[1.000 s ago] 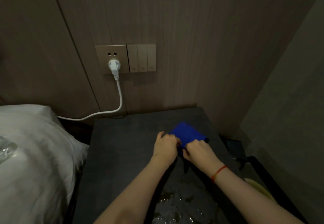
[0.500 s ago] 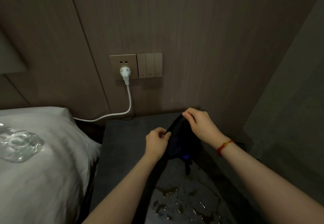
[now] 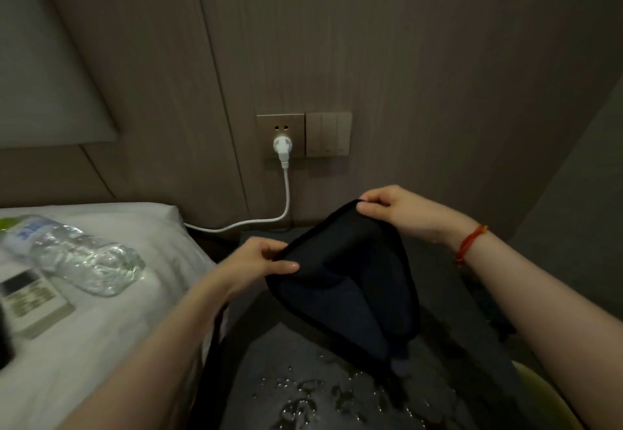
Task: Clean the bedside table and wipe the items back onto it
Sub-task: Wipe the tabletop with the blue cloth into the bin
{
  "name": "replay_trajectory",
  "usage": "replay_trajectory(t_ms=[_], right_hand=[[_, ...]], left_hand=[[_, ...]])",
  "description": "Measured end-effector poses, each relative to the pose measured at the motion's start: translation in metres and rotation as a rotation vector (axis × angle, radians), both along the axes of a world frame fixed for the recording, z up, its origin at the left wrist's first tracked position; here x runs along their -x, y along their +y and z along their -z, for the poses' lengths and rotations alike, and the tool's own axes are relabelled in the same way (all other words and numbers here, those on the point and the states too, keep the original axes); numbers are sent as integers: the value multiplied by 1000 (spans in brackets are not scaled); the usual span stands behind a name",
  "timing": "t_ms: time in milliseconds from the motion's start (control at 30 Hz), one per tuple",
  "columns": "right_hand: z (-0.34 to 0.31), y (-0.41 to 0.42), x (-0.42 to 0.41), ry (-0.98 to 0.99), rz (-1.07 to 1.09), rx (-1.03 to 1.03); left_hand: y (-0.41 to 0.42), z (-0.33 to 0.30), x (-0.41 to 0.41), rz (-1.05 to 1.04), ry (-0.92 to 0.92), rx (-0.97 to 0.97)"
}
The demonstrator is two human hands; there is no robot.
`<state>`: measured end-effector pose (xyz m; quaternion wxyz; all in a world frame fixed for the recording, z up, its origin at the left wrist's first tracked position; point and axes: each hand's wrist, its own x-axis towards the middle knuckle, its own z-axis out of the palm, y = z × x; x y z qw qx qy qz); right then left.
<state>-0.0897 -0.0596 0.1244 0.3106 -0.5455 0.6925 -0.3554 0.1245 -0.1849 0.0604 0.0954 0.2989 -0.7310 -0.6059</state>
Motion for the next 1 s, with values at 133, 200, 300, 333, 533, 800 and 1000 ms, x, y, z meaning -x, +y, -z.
replay_trajectory(t_ms=[133, 200, 300, 333, 533, 800, 1000], right_hand=[[-2, -20, 1, 117, 11, 3], [-5, -37, 1, 166, 78, 124], [-13, -58, -1, 240, 124, 297], [-12, -61, -3, 262, 117, 323], [56, -29, -23, 472, -31, 168], [115, 21, -67, 537, -373, -549], [152, -30, -114, 527, 54, -119]], left_hand=[[-33, -42, -21, -165, 6, 303], [-48, -63, -21, -231, 72, 464], [-59, -82, -20, -236, 124, 655], [-60, -82, -21, -230, 121, 681], [-38, -10, -47, 15, -137, 780], [14, 76, -64, 345, -587, 461], [17, 102, -30, -249, -510, 759]])
